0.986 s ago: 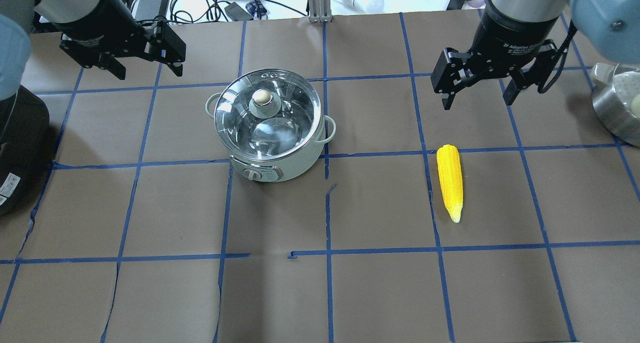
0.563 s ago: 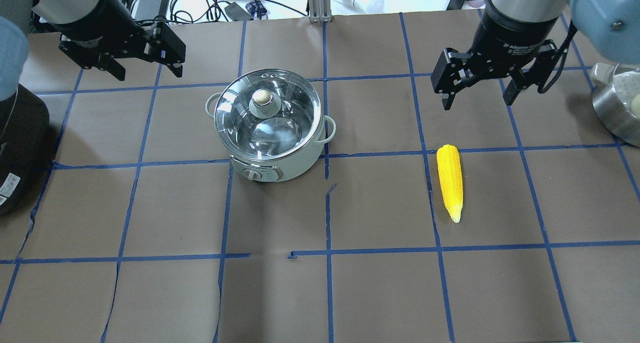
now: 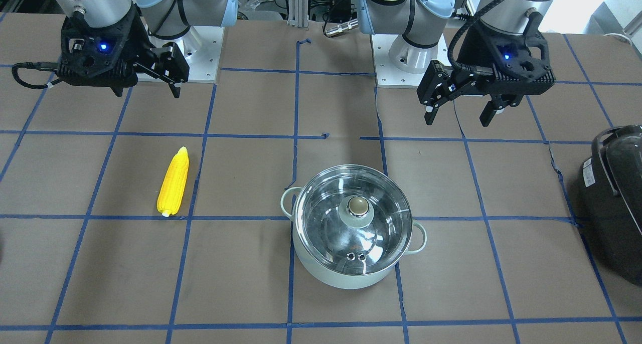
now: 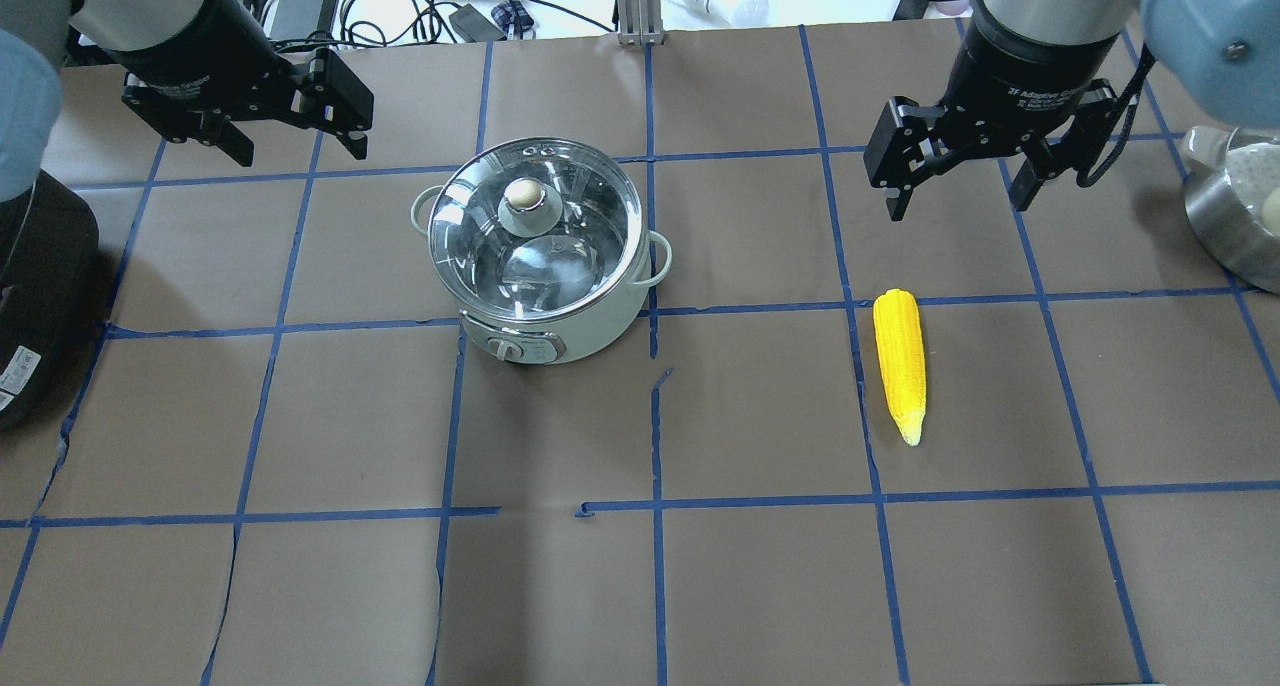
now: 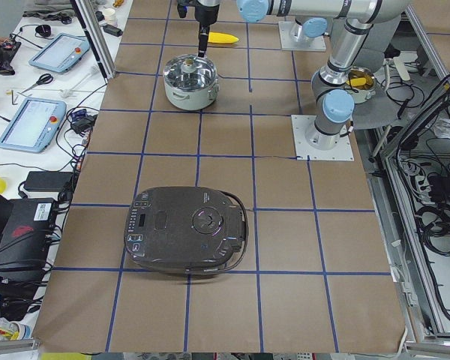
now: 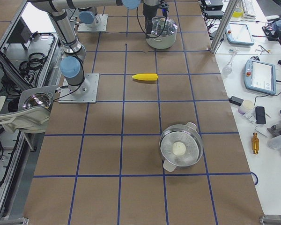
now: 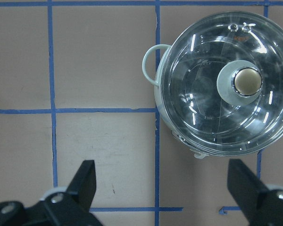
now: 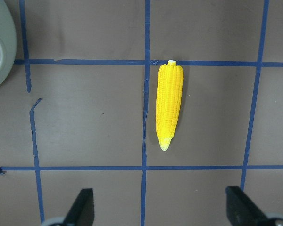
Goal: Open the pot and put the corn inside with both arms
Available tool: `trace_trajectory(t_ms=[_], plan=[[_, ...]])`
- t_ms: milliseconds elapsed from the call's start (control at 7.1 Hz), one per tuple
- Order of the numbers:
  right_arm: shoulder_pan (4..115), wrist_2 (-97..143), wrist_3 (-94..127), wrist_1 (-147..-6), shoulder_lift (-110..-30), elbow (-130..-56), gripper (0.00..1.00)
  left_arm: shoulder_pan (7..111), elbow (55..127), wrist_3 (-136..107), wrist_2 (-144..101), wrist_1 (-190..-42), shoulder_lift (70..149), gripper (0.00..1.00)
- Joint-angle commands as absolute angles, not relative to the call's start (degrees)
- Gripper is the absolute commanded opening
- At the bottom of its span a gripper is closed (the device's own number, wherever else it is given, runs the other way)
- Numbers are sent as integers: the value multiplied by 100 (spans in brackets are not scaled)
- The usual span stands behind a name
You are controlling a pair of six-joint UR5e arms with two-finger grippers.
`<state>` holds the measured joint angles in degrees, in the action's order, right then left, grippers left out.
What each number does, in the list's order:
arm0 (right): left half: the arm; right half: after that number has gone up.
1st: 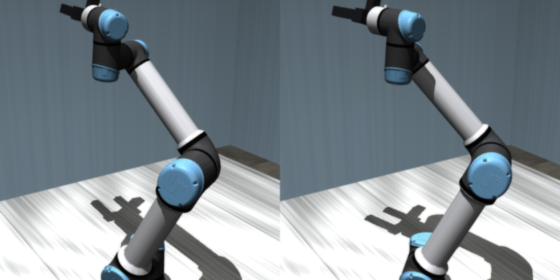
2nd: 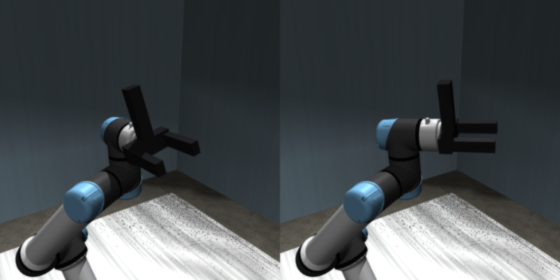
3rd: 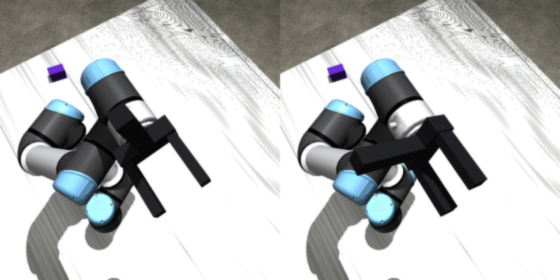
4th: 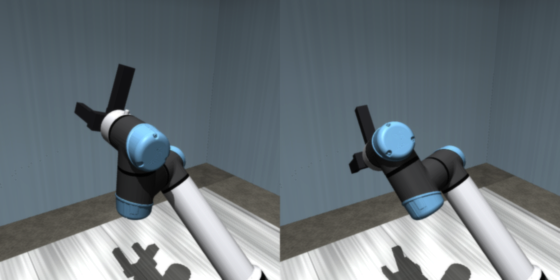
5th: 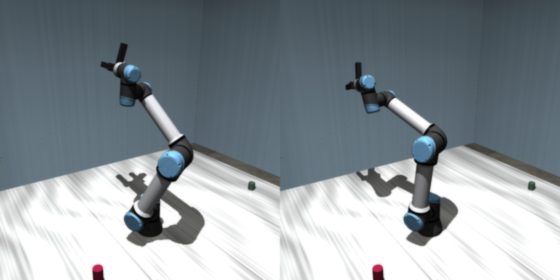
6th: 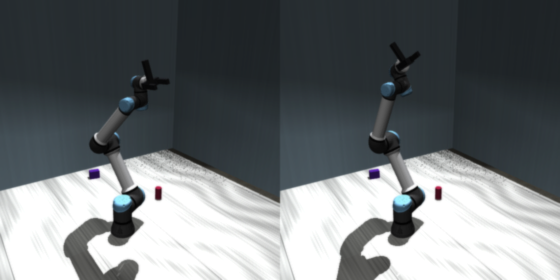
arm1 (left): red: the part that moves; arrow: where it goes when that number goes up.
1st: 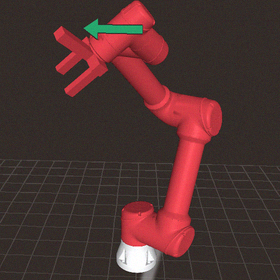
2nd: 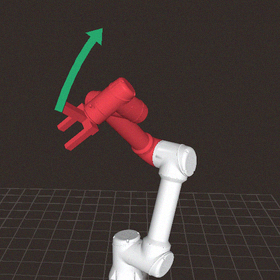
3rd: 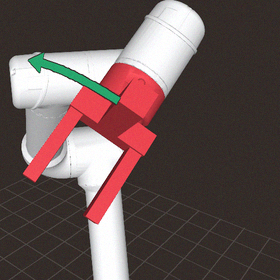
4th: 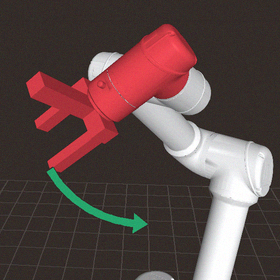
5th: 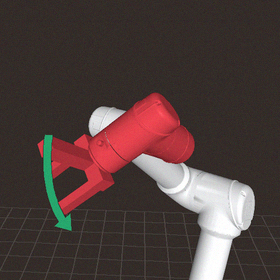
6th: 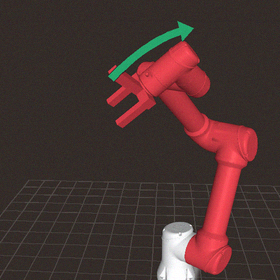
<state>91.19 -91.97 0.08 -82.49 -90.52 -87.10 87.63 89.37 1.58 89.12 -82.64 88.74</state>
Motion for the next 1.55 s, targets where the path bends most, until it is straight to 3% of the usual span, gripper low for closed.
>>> trace_trajectory(t_ms=[0, 563, 845, 1408], plan=[[9114, -9237, 9, -8201, -9053, -8719, 100, 8763, 8921, 167, 8921, -8306, 8921, 100], [9114, -9246, 0, -8209, -9053, -8710, 100, 9024, 8790, -225, 8895, -8210, 9218, 96], [9114, -9237, 9, -8218, -9053, -8710, 100, 9604, 8553, -910, 8965, -7867, 9788, 96], [8774, -9167, 9, -8446, -8869, -8850, 100, 9668, 8552, -1791, 8808, -7357, 10659, 98]])
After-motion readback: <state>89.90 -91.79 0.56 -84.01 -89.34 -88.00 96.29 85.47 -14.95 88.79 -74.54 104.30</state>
